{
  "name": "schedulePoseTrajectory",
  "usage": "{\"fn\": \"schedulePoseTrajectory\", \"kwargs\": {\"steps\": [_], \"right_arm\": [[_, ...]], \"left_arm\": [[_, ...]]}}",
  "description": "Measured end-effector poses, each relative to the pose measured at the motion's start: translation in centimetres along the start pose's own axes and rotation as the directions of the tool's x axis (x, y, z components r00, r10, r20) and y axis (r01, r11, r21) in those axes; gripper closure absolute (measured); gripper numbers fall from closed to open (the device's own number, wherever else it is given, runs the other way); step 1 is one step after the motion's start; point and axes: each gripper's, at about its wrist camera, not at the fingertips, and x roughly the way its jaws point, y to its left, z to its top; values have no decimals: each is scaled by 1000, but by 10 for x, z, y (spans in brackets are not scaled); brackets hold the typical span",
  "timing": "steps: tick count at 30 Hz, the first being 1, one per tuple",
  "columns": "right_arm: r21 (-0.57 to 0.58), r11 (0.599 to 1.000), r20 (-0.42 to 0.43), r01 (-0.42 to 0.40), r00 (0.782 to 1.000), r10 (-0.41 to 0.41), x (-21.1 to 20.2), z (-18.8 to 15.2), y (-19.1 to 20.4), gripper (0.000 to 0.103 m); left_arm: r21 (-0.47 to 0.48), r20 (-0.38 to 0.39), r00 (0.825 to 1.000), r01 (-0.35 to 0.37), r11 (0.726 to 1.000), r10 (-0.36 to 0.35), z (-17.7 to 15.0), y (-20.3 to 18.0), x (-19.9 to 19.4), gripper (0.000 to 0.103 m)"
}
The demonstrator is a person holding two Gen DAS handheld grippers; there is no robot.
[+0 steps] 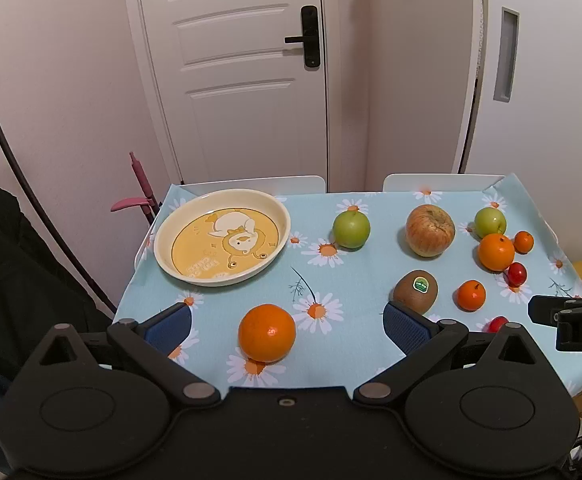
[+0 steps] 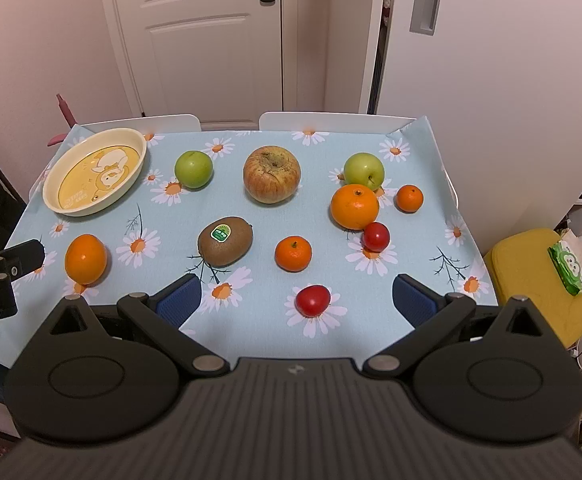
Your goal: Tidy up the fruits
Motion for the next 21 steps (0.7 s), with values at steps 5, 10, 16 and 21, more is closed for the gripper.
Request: {"fn": "schedulePoseTrajectory", "kwargs": {"steps": [5, 10, 16, 21], "right_arm": [[0, 1000, -1, -2, 1000, 2, 1, 0, -1, 0], [1, 1000, -1, -1, 1000, 1, 1, 0, 0, 0], [1, 1000, -2, -1, 1000, 1, 2, 1, -1, 0], [1, 1000, -3, -1, 1000, 1, 2, 1, 0, 0]], "left_arm": [[-7, -3, 1000, 0, 1000, 0, 2, 2, 2, 0], [-11, -1, 1000, 0, 1000, 0, 2, 4, 3, 0], [-11, -2, 1000, -2, 1000, 2, 2, 5, 5, 0], [-12, -4, 1000, -3, 1000, 3, 2, 6, 6, 0]]}}
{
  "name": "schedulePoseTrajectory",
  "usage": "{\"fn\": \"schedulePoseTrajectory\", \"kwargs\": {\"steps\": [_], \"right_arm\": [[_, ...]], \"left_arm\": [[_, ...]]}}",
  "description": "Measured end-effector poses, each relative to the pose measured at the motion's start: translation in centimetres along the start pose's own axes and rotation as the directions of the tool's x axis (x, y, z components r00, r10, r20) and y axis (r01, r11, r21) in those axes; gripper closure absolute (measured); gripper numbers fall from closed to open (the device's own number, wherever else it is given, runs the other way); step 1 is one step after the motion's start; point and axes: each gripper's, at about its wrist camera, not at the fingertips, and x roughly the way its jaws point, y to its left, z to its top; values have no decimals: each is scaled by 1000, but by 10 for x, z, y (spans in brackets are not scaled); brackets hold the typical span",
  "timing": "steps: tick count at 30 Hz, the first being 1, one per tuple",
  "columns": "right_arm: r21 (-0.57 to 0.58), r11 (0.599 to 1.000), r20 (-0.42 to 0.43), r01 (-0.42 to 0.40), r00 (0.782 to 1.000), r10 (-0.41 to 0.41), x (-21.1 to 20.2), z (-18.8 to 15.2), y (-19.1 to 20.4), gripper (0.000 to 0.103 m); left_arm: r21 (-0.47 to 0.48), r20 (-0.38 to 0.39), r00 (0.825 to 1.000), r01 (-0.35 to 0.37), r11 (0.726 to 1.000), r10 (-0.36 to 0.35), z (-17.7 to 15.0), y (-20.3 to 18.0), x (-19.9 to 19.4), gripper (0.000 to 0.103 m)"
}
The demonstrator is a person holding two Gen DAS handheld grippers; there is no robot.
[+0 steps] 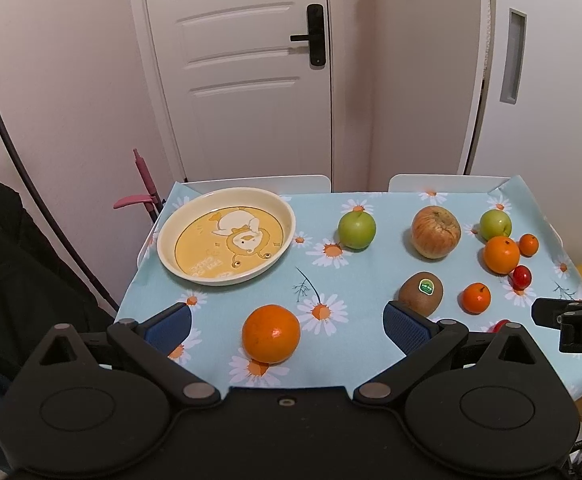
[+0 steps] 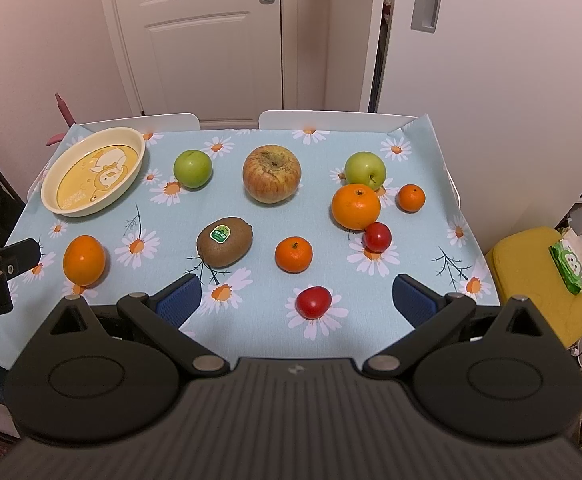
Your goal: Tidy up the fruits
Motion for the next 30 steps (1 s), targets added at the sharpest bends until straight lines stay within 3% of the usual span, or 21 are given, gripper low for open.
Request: {"fn": "schedulePoseTrajectory", "kwargs": {"steps": [21, 26, 30], "right_arm": [[8, 1000, 3, -5, 1000, 5, 2, 0, 6, 0], [-9, 999, 15, -46, 999, 46, 4, 3, 10, 0], [-97, 991, 20, -93, 995, 95, 22, 3, 14, 0]], "left_arm": [[28, 6, 1000, -2, 1000, 1, 3, 5, 2, 0], [42, 11, 1000, -1, 999, 0, 6, 13, 6, 0], [39, 11, 1000, -4, 999, 3, 0, 16, 20, 0]]}}
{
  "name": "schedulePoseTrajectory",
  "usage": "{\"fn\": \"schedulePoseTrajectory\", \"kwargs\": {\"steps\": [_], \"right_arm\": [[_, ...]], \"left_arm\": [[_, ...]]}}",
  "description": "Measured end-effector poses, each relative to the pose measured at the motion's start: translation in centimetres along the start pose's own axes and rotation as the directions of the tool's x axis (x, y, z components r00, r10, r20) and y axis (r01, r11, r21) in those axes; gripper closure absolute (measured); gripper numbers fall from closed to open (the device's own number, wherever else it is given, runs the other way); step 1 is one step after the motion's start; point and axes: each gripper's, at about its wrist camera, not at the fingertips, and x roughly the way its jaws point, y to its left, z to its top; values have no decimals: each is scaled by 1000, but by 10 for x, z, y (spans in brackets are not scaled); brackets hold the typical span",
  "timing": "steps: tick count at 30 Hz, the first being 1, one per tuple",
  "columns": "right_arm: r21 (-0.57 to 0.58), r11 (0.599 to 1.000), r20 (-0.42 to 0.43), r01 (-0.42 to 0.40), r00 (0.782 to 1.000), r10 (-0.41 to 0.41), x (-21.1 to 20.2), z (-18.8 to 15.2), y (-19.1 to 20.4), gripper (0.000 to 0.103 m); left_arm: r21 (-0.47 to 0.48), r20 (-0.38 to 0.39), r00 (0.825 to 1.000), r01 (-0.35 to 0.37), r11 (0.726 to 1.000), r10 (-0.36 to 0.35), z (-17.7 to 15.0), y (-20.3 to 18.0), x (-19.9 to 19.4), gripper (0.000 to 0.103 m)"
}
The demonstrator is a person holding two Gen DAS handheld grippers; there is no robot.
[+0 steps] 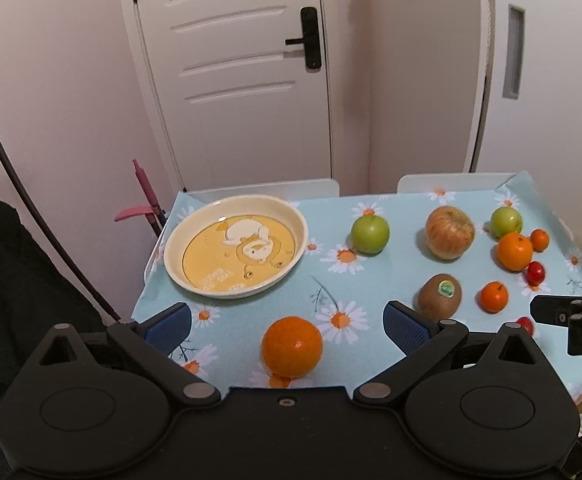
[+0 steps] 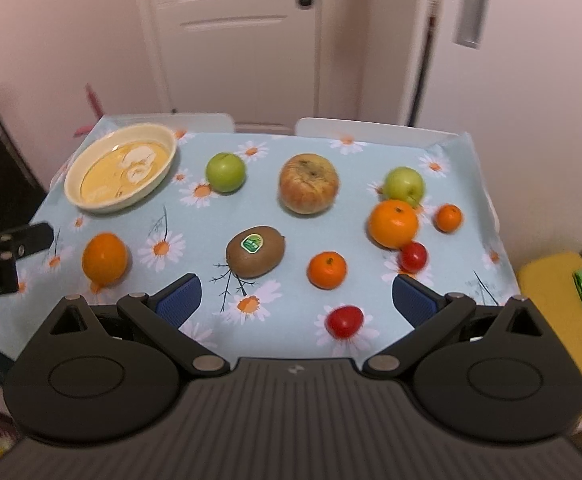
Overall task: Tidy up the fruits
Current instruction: 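Close the left gripper on the large orange while the right gripper grasps the kiwi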
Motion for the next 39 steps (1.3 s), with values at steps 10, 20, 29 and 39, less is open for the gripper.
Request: {"fn": "schedulePoseTrajectory", "kwargs": {"steps": [10, 20, 29, 39], "right_arm": [[-225, 957, -47, -185, 983, 179, 65, 3, -6, 0], [-318, 905, -69, -281, 959, 273, 122, 7, -9, 0], [-344, 883, -82, -320, 947, 311, 149, 4, 1, 0], [-331, 886, -97, -326, 945, 312, 165, 6, 1, 0]], "left_arm": [[-46, -57, 994, -93, 995, 91, -30, -13, 50, 0], [-124, -60, 989, -141, 982, 135, -46, -11, 97, 3], [-185, -83, 992, -107, 977, 93, -50, -4, 120, 15], [-246, -109, 994, -51, 968, 25, -50, 0, 134, 38]]}}
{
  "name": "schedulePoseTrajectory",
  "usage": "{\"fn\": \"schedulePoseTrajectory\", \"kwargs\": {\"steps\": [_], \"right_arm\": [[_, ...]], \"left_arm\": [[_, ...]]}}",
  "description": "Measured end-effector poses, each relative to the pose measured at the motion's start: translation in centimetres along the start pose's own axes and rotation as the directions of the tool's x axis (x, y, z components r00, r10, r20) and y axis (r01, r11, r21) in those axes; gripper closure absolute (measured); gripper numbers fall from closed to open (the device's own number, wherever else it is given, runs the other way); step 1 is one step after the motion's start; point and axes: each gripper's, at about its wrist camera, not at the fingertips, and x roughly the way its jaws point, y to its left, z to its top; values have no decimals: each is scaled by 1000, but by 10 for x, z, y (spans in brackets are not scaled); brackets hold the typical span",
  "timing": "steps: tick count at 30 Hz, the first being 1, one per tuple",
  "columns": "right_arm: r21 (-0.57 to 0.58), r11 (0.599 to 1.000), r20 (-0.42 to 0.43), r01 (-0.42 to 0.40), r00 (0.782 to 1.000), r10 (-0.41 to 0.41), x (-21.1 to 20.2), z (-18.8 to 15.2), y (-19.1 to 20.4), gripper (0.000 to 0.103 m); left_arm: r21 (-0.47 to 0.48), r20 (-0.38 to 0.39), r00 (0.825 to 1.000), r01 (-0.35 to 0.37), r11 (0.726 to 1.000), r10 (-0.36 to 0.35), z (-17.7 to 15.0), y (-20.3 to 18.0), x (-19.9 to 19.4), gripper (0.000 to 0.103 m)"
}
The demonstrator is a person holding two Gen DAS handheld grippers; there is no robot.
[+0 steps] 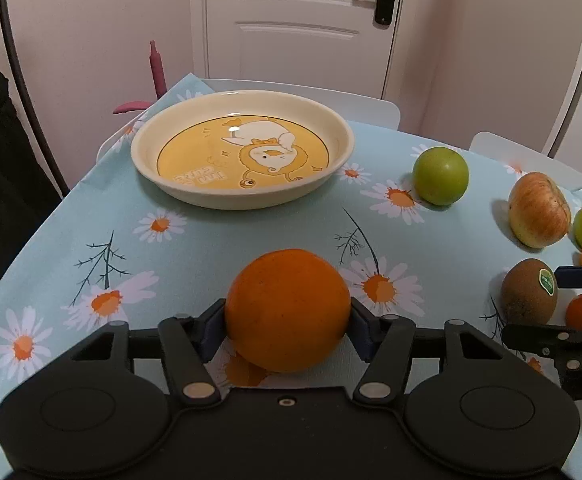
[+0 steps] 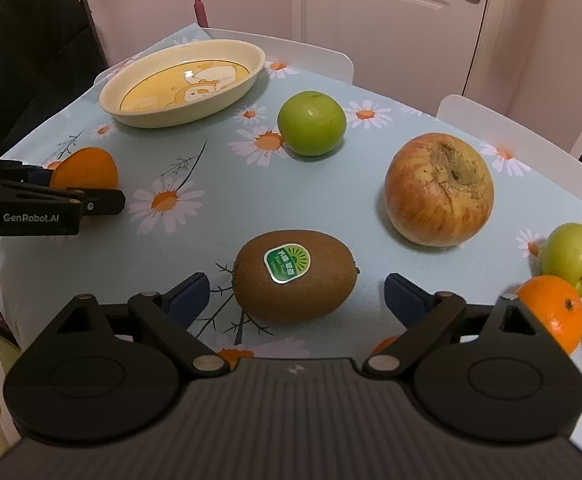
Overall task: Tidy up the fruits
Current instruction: 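Close the left gripper on the large orange while the right gripper grasps the kiwi, then carry the orange and kiwi to the cream bowl and lower them in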
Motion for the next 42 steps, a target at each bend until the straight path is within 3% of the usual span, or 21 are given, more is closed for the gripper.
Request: {"fn": "schedulePoseTrajectory", "kwargs": {"steps": [9, 17, 26, 34, 42], "right_arm": [[12, 1000, -13, -6, 1000, 6, 9, 1, 1, 3], [11, 1000, -9, -6, 1000, 6, 7, 5, 1, 23], [16, 999, -13, -42, 999, 42, -8, 11, 3, 25], [1, 998, 4, -58, 998, 58, -41, 41, 16, 25], [25, 998, 64, -55, 997, 53, -62, 93, 33, 25]], "left_arm": [[43, 13, 1000, -21, 999, 20, -5, -3, -5, 38], [49, 13, 999, -42, 998, 42, -9, -2, -11, 38], [12, 35, 997, -62, 998, 62, -12, 4, -37, 39], [20, 125, 988, -93, 995, 90, 15, 14, -78, 39], [37, 209, 974, -96, 995, 86, 65, 41, -96, 39]]}}
